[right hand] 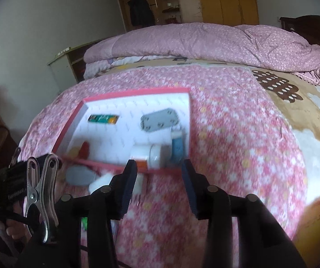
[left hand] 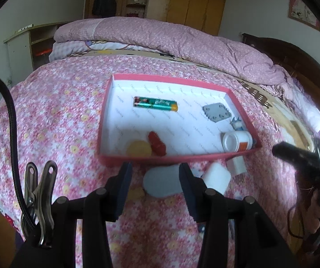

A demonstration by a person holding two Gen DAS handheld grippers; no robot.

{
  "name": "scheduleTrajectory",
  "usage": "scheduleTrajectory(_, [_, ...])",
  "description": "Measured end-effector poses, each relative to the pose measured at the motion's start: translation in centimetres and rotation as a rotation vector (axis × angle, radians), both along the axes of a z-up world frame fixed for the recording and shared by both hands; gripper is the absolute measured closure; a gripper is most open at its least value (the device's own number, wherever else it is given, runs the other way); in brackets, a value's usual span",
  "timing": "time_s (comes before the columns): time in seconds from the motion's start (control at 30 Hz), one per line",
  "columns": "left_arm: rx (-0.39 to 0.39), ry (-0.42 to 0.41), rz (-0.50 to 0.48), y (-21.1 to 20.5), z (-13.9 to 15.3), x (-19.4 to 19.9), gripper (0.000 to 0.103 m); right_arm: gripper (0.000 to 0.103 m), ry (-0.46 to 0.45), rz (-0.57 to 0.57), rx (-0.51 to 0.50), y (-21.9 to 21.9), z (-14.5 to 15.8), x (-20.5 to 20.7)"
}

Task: Organize rigid objects
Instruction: 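Withdraw both tools from the tray toward the wooden block and grey hook, then grasp the tan wooden block with left tool while right tool grasps the grey curved hook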

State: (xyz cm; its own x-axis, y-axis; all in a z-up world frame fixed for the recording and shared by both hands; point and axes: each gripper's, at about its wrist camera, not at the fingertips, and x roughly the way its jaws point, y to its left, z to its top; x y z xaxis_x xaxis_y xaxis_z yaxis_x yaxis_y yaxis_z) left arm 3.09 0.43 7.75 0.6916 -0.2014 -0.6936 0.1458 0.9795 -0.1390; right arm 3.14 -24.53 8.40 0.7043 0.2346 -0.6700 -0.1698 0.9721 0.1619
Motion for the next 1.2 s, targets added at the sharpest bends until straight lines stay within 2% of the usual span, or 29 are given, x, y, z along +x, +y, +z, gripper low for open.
scheduleTrajectory(0.07, [0.007, 0.003, 0.006, 0.4, -0.1, -0.5, 0.056, 0.051, 0.013, 0.018, -0.008, 0.4, -0.5, -0.8])
scheduleTrajectory(0.33, [0.031, 0.031, 0.050, 2.8, -1.6, -3.0, 0.042, 0.050, 0.084, 0.070, -0.030, 2.0, -3.3, -3.2])
scheduleTrajectory(0.47, [0.026, 0.055, 0.081, 3.7, -2.5, -3.4, 0.041, 0.050, 0.124, 0.112, -0.036, 3.1, -4.6, -3.9])
scheduleTrajectory(0.63, [0.023, 0.078, 0.135, 4.5, -3.4, -3.2, 0.039, 0.050, 0.151, 0.179, -0.081, 4.8, -5.7, -4.4])
scheduleTrajectory(0.7, [0.008, 0.085, 0.154, 4.6, -3.8, -3.2, 0.032, 0.050, 0.155, 0.198, -0.085, 5.2, -6.0, -4.7])
scheduleTrajectory(0.8, [0.051, 0.074, 0.228, 4.5, -4.3, -2.8, 0.031, 0.050, 0.166, 0.214, -0.096, 5.7, -6.5, -4.7])
scheduleTrajectory(0.9, [0.011, 0.090, 0.215, 4.3, -4.9, -2.4, 0.030, 0.050, 0.183, 0.220, -0.090, 5.9, -7.0, -4.6])
scheduleTrajectory(1.0, [-0.020, 0.080, 0.205, 3.9, -5.2, -2.0, 0.020, 0.050, 0.185, 0.222, -0.095, 6.1, -7.2, -4.4])
scheduleTrajectory(1.2, [-0.035, 0.038, 0.225, 3.7, -5.2, -1.2, 0.018, 0.050, 0.155, 0.240, -0.135, 6.8, -7.2, -4.9])
